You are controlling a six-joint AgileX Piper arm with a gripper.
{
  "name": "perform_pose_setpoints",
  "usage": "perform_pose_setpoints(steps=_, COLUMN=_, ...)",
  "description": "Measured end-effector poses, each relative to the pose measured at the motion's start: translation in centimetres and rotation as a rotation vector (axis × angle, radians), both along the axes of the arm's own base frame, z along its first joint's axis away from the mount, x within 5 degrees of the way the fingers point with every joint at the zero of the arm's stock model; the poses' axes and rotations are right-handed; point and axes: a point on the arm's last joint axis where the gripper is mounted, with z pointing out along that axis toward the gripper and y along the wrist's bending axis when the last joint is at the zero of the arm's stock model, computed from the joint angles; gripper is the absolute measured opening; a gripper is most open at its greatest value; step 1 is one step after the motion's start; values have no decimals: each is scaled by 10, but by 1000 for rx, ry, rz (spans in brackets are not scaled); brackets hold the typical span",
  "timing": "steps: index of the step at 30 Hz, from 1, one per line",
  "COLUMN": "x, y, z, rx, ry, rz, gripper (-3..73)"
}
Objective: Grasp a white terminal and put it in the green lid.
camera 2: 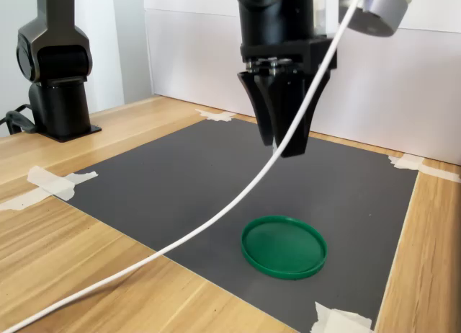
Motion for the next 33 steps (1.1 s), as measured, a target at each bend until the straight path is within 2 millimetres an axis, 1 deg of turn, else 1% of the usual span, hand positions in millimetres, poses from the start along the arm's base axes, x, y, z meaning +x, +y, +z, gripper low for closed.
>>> perform_pose_setpoints(steps=4, x=9, y=-2, z=-26, rx=-2, ry=46, rz=2, gripper=339)
perform_pose_setpoints(steps=10, x=16, y=-3, z=-48, rx=-6, ry=93, rz=0, gripper=339)
perform_pose_setpoints(steps=19, x=25, y=-9, z=-67, rx=-61, ry=86, rz=10, gripper=339)
perform_pose_setpoints(steps=23, x=26, y=-9, z=-68, rx=-67, ry=74, rz=14, gripper=341)
perform_pose_setpoints(steps=25, x=26, y=-8, z=-68, rx=-54, ry=71, rz=11, gripper=375)
perform_pose_setpoints(steps=27, x=27, y=-7, z=-68, rx=-37, ry=68, rz=6, gripper=437)
perform_pose_setpoints(steps=30, x=27, y=-6, z=-68, rx=-28, ry=67, rz=3, gripper=500)
perform_pose_setpoints(steps=33, x=26, y=-6, z=-68, rx=-27, ry=70, rz=1, gripper=532)
